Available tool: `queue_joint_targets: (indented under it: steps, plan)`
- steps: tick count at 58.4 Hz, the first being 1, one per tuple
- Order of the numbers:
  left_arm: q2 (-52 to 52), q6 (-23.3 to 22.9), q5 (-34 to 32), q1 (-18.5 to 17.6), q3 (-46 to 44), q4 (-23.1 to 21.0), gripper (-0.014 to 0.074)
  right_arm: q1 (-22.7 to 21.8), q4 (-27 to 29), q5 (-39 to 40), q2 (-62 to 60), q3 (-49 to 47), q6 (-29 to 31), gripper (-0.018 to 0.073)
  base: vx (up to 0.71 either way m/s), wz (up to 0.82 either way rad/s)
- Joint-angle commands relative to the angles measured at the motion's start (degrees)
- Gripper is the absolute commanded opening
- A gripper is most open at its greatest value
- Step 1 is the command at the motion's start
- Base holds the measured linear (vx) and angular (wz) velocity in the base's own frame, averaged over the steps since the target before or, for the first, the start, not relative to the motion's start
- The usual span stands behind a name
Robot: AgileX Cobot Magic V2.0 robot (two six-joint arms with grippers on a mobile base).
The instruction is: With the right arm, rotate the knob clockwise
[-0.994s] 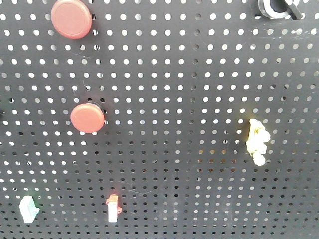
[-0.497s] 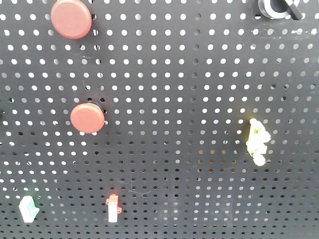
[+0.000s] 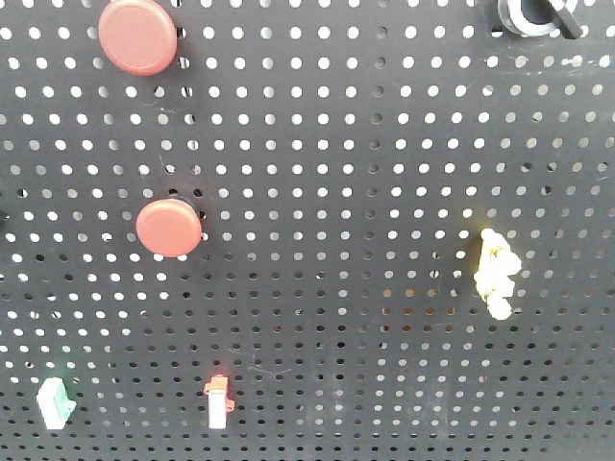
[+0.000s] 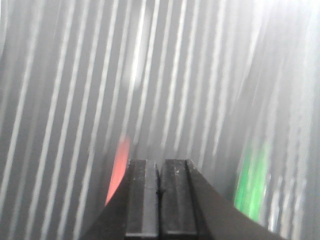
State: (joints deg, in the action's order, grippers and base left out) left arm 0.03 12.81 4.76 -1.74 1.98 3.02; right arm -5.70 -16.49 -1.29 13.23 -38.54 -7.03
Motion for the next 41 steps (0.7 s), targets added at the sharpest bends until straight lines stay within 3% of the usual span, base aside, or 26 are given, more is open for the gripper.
queue_joint_targets:
  steps: [1,15,41]
  plan:
    - [0.79,-0.18,-4.76,-0.07,0.91,-0.26,-0.0006,-0.22,0.74,0.79,7.7,-10.53,-0.78,-0.001,0.0,0.0]
    - [0.79,-0.18,-4.76,-0.07,0.91,-0.26,-0.0006,-0.22,9.83,1.95,14.0,-21.09,-4.23,-0.001,0.0,0.0]
    - [0.79,-0.18,-4.76,-0.07,0.91,-0.26,-0.0006,-0.22,11.05,-1.2,14.08,-21.42,-2.97,-0.001,0.0,0.0]
